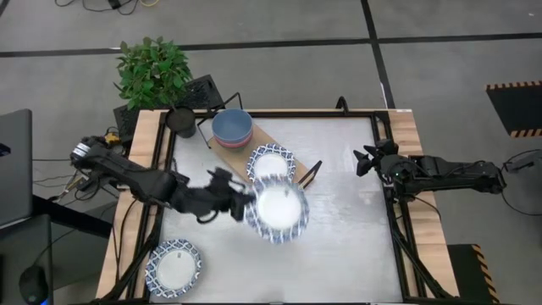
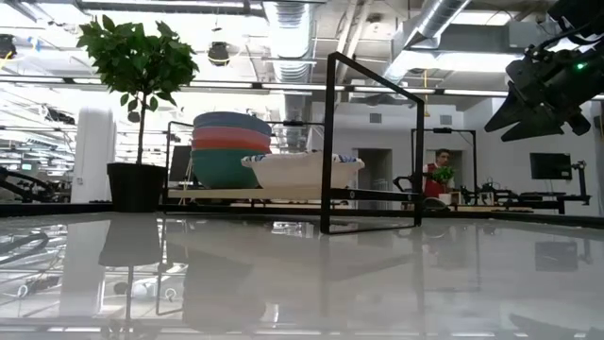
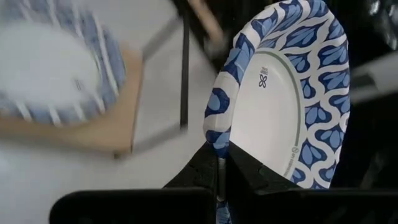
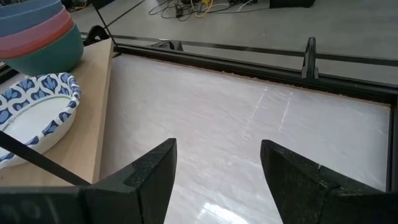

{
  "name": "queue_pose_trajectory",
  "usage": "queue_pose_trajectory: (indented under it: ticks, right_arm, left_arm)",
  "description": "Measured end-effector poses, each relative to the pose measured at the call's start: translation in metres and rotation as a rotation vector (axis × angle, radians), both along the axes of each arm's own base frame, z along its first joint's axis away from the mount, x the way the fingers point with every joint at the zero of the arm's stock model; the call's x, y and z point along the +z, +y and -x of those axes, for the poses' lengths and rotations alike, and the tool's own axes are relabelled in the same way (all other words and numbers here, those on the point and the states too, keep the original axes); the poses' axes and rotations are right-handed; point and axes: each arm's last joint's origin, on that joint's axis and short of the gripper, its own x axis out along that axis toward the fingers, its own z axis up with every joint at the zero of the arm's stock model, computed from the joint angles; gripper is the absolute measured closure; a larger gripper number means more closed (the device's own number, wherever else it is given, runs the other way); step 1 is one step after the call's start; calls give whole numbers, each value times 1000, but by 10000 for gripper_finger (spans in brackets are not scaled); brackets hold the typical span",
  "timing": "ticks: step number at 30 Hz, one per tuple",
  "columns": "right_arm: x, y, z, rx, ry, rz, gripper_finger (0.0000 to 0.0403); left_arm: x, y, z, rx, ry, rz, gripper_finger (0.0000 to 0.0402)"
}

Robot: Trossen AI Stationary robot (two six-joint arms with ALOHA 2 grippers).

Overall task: Place and stack bowls onto a shelf
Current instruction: Stack the bottom right patterned blue bowl on the patterned blue bowl on the shelf

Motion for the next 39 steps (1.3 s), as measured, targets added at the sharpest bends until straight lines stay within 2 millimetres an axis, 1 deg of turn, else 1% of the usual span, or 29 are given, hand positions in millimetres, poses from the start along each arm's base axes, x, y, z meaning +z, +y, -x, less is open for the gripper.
queue_pose_trajectory:
  ticks: [2, 4, 8, 13, 20, 23, 25, 30, 33, 36, 39]
  right_arm:
    - [0, 0, 0, 0, 0, 0, 143]
    - [0, 0, 0, 0, 0, 0, 143]
    - [0, 0, 0, 0, 0, 0, 143]
    - [0, 0, 0, -1, 0, 1, 143]
    - [0, 0, 0, 0, 1, 1, 143]
    - [0, 0, 0, 0, 0, 1, 143]
    - [0, 0, 0, -1, 0, 0, 143]
    - [0, 0, 0, 0, 1, 0, 143]
    - [0, 0, 0, 0, 0, 0, 143]
    - [0, 0, 0, 0, 0, 0, 143]
    - [0, 0, 0, 0, 0, 0, 143]
  left_arm:
    - [10, 12, 4, 63, -26, -48, 401]
    - [16, 23, 6, 127, -36, -85, 401]
    - [16, 45, 3, 216, -14, -117, 402]
    - [2, 71, -9, 294, 73, -128, 401]
    - [-19, 100, -29, 355, 152, -91, 401]
    - [-27, 112, -34, 398, 175, -81, 401]
    - [-32, 119, -37, 408, 195, -73, 401]
    - [-46, 130, -40, 357, 298, -13, 401]
    - [-51, 133, -36, 375, 352, 13, 401]
    - [-58, 136, -34, 396, 362, 35, 401]
    - [-61, 137, -32, 371, 394, 65, 401]
